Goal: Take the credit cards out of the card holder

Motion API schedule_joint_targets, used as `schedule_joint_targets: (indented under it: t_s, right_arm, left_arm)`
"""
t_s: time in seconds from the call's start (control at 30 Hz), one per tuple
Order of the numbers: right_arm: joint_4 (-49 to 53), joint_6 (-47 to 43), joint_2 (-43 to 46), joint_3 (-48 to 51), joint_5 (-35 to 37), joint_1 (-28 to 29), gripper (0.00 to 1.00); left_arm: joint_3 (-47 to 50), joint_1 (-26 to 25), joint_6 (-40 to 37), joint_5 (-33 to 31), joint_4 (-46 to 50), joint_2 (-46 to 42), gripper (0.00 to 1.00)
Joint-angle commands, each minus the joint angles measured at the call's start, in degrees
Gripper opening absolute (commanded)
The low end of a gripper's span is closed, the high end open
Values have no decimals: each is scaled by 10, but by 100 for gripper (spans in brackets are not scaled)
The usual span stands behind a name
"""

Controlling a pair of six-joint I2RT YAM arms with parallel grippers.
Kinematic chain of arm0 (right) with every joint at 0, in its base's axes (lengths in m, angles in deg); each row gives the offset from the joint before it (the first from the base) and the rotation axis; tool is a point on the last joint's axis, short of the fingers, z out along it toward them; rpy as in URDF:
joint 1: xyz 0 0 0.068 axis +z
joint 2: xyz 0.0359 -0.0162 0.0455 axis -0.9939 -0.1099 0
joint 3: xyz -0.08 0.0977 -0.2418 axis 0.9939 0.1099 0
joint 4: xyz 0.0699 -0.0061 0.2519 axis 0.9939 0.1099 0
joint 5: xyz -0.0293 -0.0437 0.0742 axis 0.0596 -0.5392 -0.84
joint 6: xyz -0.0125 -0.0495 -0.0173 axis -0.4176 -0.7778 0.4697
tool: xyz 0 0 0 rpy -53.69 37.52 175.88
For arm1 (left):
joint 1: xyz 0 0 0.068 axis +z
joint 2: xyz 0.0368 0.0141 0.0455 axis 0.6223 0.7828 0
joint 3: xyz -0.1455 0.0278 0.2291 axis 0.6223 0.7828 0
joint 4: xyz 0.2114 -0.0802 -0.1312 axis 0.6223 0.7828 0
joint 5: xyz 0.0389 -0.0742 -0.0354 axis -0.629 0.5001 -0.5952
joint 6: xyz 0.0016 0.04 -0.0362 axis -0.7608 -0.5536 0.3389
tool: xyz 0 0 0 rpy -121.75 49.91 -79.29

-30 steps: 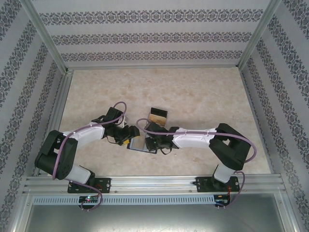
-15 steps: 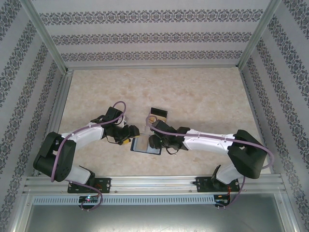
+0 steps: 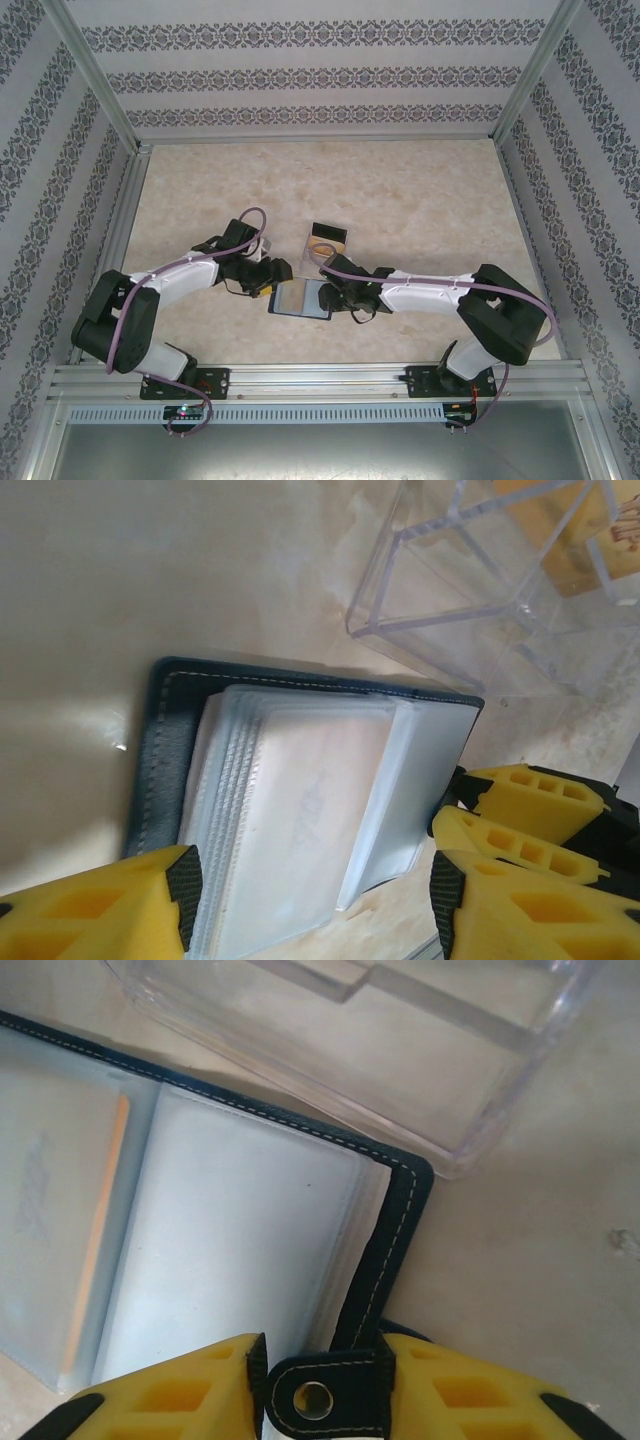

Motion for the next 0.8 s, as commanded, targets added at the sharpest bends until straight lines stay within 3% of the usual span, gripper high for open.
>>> schedule_joint_targets:
  t_s: [0.0,0.77]
  right_arm:
    - [-13,9,-16,4,-11,-4,35]
    - [-19,15,-17,9,-18,0,33]
  left_arm:
    - [-16,-12,-8,14,-15,11,63]
    - [-10,-24,-9,-4,-3,51,62]
